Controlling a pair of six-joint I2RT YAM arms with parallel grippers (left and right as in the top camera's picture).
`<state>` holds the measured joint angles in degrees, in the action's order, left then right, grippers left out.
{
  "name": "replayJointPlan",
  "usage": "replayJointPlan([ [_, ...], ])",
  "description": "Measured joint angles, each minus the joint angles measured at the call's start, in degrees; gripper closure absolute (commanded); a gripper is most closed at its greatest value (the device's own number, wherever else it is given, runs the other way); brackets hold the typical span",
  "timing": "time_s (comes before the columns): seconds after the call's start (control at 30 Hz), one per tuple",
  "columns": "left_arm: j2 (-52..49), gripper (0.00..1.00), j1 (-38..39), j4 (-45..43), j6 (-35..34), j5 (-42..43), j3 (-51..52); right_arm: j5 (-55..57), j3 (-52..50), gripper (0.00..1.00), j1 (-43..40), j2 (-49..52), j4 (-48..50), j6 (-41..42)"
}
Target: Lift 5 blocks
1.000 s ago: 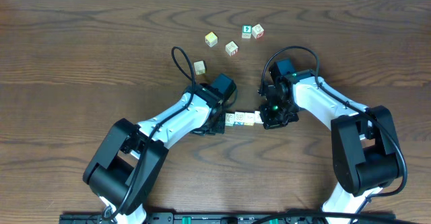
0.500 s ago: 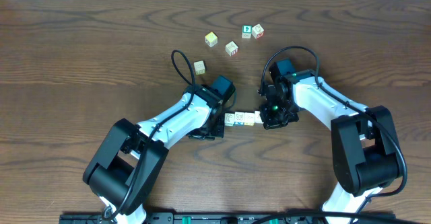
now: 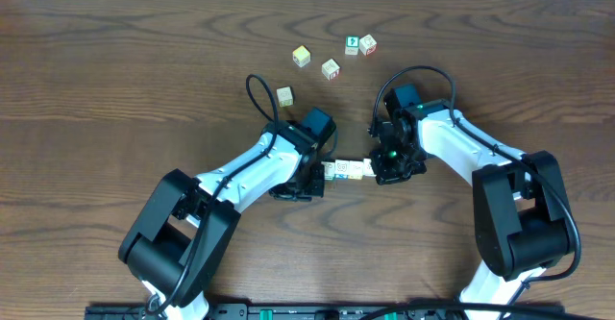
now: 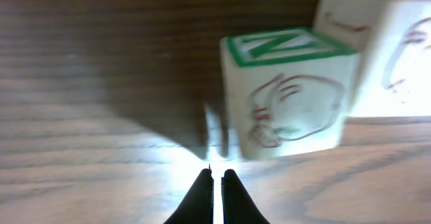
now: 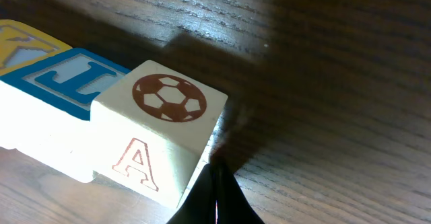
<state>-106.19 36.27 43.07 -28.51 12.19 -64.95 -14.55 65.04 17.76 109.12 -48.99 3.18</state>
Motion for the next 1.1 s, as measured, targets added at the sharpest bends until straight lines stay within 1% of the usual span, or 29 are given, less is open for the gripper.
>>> replayJointPlan([
  [0.4,0.02,0.92,0.0,-5.01,0.0,1.73,0.0,0.02,0.0,0.99,0.0,0.0,0.0,0.0],
  [1.1,0.02,0.92,0.0,-7.93,-0.02,2.1,0.0,0.04,0.0,0.99,0.0,0.0,0.04,0.0],
])
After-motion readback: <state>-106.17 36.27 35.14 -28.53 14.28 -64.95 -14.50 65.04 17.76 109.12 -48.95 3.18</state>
